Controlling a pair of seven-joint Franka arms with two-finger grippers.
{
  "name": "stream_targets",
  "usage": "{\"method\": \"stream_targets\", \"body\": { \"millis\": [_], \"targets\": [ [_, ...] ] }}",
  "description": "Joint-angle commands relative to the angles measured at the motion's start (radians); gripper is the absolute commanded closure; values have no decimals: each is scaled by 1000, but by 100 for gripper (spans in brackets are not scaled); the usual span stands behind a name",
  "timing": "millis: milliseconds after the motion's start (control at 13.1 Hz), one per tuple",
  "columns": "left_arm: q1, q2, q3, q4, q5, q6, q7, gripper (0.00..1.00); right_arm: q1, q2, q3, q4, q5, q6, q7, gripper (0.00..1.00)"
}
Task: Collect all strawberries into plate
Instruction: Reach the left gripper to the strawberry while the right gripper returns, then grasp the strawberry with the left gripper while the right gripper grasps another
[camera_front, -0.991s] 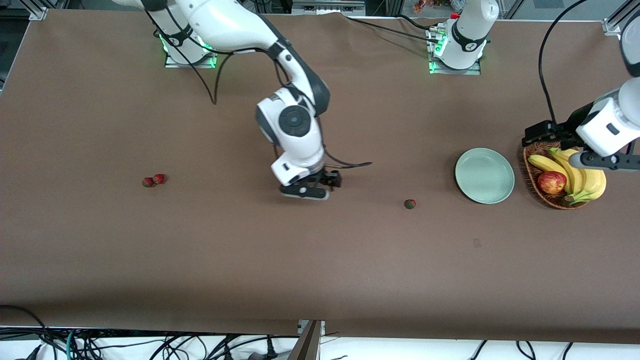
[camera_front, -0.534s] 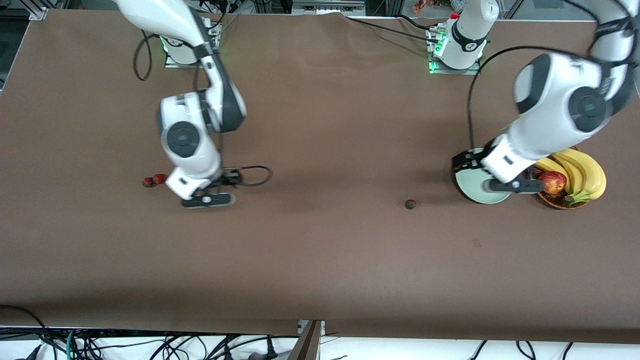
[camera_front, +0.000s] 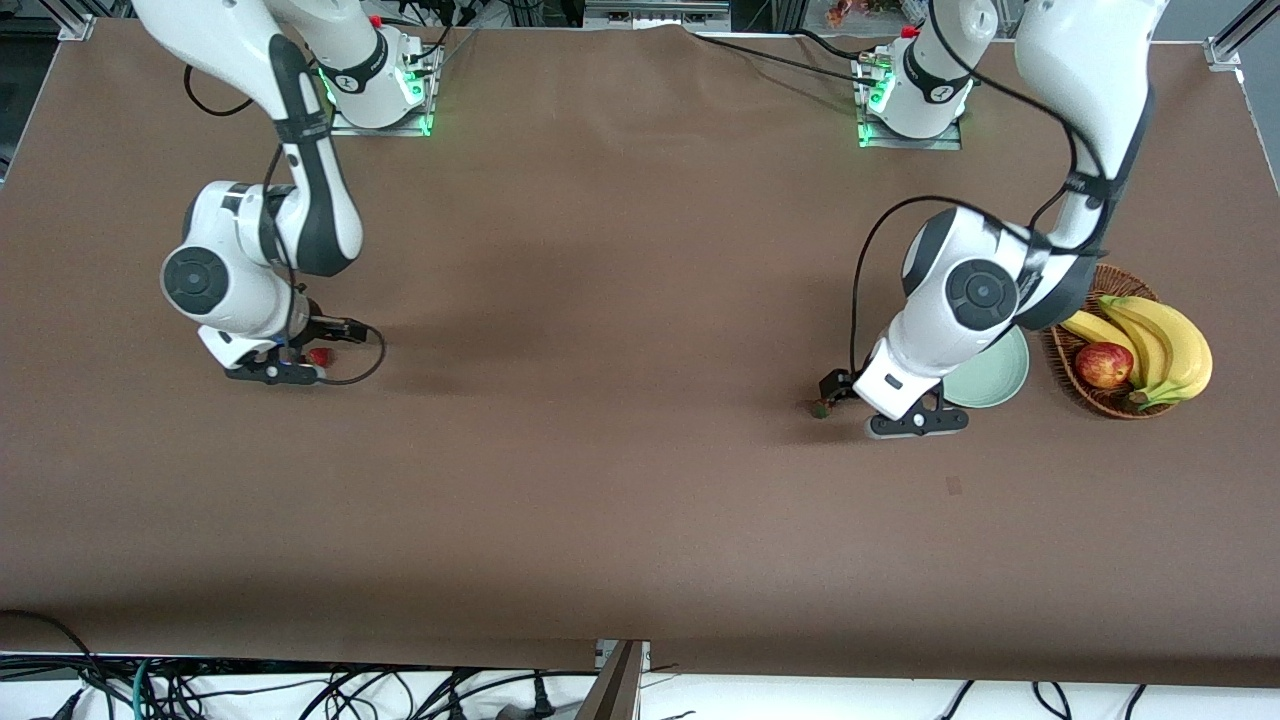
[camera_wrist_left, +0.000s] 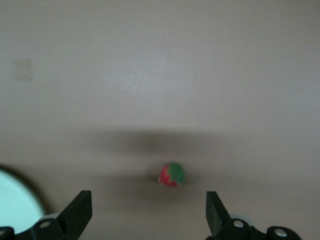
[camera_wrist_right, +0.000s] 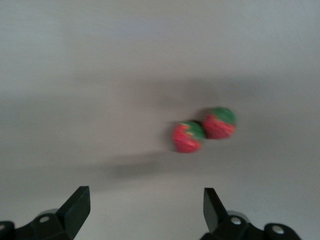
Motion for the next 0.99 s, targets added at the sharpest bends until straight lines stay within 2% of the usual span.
{"method": "stream_targets", "body": {
  "millis": [0,229,610,762,915],
  "targets": [
    [-33,87,8,25,78,92,-93,0,-71,20,6,-14,95,19,-46,0],
    [-40,153,4,32,232,141,-242,0,-85,72,16,-4,182,52,-101,0],
    [-48,153,-2,16,244,129,-265,0,-90,121,16,9,328,63,-202,3],
    [-48,148,-4,-12,244,123,-282,9,-104,147,16,28,354,66,-244,10],
    [-50,150,-4,-23,244,123,-293,24,-108,161,16,42,359,66,-267,19]
  ]
}}
